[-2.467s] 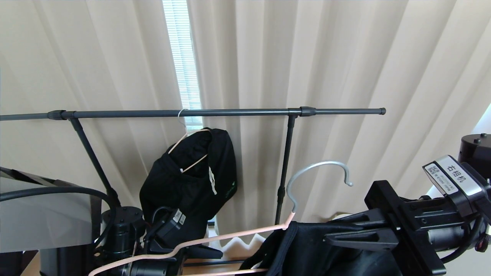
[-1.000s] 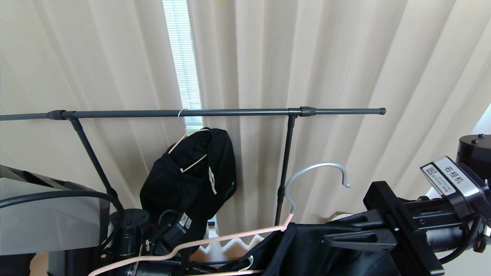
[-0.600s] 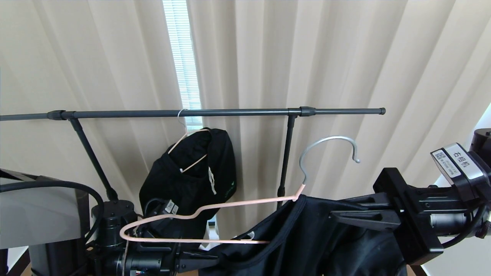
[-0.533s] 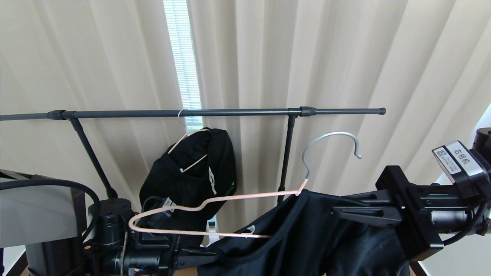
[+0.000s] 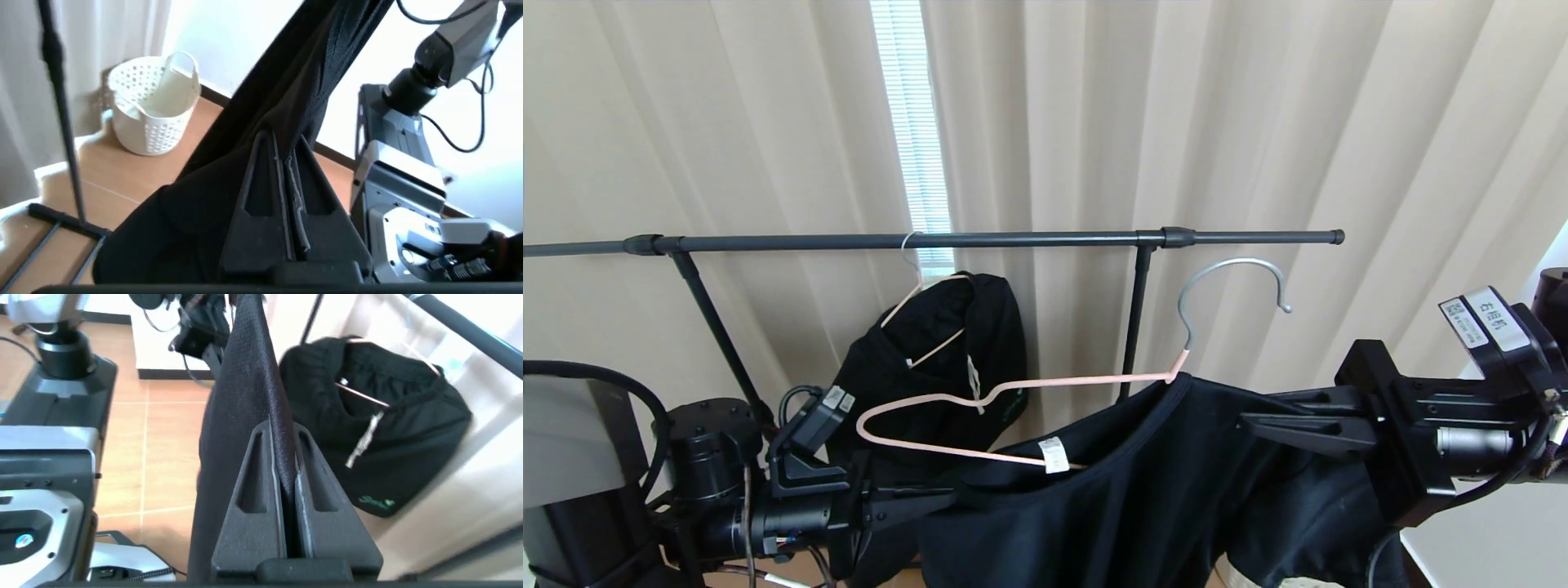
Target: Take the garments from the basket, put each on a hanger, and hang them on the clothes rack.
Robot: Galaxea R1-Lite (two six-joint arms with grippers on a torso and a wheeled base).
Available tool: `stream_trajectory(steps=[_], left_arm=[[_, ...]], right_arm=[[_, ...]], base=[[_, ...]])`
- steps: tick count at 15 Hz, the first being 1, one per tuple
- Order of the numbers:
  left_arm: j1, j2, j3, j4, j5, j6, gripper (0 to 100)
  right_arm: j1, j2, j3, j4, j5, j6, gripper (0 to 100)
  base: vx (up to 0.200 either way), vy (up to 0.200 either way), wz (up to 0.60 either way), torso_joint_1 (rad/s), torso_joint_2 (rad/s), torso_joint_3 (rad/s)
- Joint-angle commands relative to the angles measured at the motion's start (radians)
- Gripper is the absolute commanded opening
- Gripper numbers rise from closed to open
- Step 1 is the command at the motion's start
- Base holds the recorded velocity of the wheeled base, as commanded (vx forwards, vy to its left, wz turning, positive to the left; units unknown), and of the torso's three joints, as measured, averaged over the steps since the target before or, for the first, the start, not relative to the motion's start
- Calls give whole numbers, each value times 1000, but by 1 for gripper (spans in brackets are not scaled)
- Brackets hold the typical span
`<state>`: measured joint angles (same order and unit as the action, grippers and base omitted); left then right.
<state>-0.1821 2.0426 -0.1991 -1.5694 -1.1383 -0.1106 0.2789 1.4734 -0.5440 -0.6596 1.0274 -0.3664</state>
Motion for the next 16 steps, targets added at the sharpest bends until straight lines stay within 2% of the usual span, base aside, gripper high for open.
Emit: stream_trajectory(steps=[1, 3, 9, 16], left_arm=[[32, -41, -8, -1, 0, -23, 0], [52, -65, -17, -1, -1, -63, 0], [110, -117, -31, -1, -6, -86, 0], [181, -196, -60, -1, -12, -158, 0]], right_arm=[[-15, 10, -1, 0, 0, 0, 0], [-18, 16, -2, 0, 0, -19, 0], [-43, 31, -5, 0, 0, -29, 0], [-50, 30, -5, 0, 0, -43, 0]], base=[[0, 0, 0, 0, 0, 0], [0, 0, 0, 0, 0, 0], [0, 0, 0, 0, 0, 0], [0, 0, 0, 0, 0, 0]])
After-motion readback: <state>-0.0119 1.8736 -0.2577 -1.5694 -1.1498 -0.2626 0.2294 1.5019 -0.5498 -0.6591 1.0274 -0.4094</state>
